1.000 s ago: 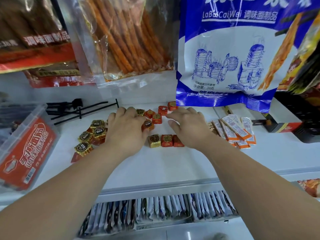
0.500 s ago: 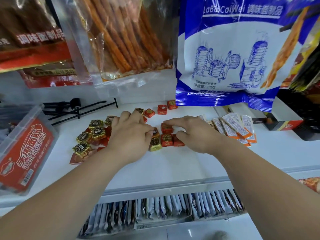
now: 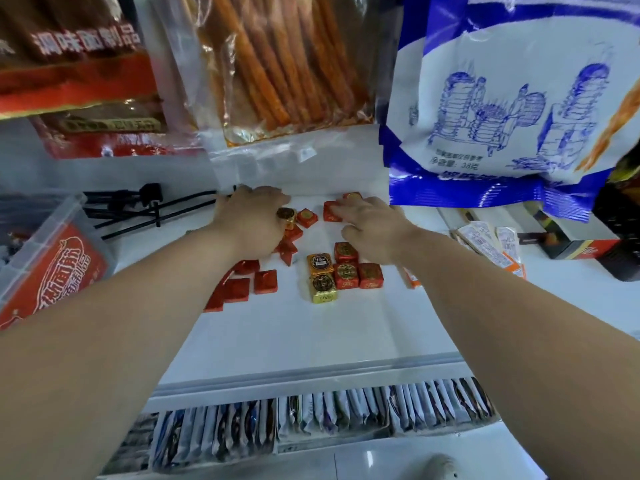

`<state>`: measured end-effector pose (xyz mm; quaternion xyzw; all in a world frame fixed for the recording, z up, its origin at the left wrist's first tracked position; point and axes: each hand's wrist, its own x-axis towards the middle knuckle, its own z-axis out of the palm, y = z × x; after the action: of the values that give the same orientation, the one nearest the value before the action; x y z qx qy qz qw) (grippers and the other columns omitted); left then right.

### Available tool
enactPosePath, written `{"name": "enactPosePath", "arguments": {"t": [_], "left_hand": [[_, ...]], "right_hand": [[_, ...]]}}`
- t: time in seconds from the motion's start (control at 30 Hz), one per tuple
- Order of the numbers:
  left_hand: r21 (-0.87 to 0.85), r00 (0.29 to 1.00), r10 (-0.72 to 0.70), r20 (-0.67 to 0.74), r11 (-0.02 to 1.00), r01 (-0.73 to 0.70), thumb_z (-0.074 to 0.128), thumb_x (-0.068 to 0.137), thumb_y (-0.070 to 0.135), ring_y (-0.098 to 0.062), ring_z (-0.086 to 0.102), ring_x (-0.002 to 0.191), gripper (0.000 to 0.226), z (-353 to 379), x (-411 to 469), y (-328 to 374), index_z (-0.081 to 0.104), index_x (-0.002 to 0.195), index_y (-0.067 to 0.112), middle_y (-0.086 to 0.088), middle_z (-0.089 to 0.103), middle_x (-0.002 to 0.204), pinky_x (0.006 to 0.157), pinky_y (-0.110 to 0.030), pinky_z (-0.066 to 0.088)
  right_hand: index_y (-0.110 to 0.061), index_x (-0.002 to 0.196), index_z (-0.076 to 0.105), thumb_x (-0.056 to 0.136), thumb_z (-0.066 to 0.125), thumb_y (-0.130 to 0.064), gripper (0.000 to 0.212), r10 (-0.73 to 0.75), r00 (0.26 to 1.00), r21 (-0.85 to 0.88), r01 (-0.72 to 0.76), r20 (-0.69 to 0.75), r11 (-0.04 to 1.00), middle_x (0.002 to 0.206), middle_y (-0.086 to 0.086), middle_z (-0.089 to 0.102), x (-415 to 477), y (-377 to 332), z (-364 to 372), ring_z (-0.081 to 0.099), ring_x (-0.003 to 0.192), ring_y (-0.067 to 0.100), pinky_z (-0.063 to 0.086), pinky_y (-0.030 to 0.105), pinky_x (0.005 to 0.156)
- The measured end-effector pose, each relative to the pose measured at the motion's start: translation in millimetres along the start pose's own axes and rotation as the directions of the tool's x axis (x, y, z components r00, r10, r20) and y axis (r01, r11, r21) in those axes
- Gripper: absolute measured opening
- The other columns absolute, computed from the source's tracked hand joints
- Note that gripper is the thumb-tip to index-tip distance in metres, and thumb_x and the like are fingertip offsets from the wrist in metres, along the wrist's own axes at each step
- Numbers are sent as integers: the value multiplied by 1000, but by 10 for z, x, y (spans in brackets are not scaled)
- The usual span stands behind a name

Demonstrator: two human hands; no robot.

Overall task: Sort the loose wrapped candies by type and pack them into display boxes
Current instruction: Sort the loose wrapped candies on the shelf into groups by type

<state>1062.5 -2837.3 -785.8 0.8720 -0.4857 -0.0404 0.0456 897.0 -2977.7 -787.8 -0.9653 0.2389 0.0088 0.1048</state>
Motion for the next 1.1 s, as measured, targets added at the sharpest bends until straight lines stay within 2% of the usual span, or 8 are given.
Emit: {"name": "enactPosePath", "arguments": {"t": [0.2,0.43,0.6,0.77,0.87,0.97,1.03,1.1], "left_hand": [[-59,999,-8,-37,998,6,50,92,40,-24,53,116,33,13,65,19,61,123,31,4,63,124,96,-42,40],[-35,989,14,-146,999,-20,59,84,57,-19,57,100,35,28,98,171,66,108,33,9,67,104,89,-41,45],[-138,974,128,-189,978,-155,68,80,53,-21,59,102,29,82,-38,414,70,103,34,9,70,100,89,-41,46],[-63,993,91,-74,993,-96,62,83,58,-21,54,105,29,124,-71,494,70,104,39,12,69,100,84,-39,33],[48,987,158,-18,986,-157,47,92,57,-21,47,106,31,84,-98,534,69,108,42,13,66,103,81,-41,26],[73,986,166,16,983,-166,39,98,48,-23,43,112,34,36,-221,535,64,119,39,9,63,112,89,-42,26],[78,986,162,-30,984,-159,43,96,48,-23,42,117,35,14,-358,511,63,121,34,6,63,120,95,-43,27],[63,981,168,-101,985,-162,47,89,54,-21,43,113,37,6,-523,448,67,109,31,8,65,113,92,-41,28]], "right_hand": [[-34,151,32,101,34,-28,50,-2,995,21,0,104,1000,160,-12,28,-229,70,-17,26,144,17,19,45,115],[-33,143,46,101,35,-26,44,-28,997,129,19,66,991,153,-16,38,-539,128,-46,31,138,14,23,44,113],[-30,149,36,98,41,-19,52,58,998,46,-59,10,997,157,-5,35,-327,211,-134,33,141,22,30,45,114],[-19,137,45,91,55,-8,48,144,986,-12,-143,84,990,139,7,51,-5,219,-128,55,119,28,53,34,94],[-17,140,42,90,58,-6,54,94,992,-72,-88,82,993,140,8,51,-23,215,-104,58,110,25,53,28,83],[-23,142,41,90,52,-4,56,94,995,-71,-93,9,993,141,4,50,-144,229,-119,55,107,23,46,25,74],[-27,146,38,90,51,-4,62,82,997,-181,-82,-8,980,147,-1,45,-265,234,-139,46,125,24,44,30,93],[-29,150,34,86,55,-6,71,78,997,-275,-71,18,959,154,-6,36,-396,243,-144,31,140,24,29,40,111]]}}
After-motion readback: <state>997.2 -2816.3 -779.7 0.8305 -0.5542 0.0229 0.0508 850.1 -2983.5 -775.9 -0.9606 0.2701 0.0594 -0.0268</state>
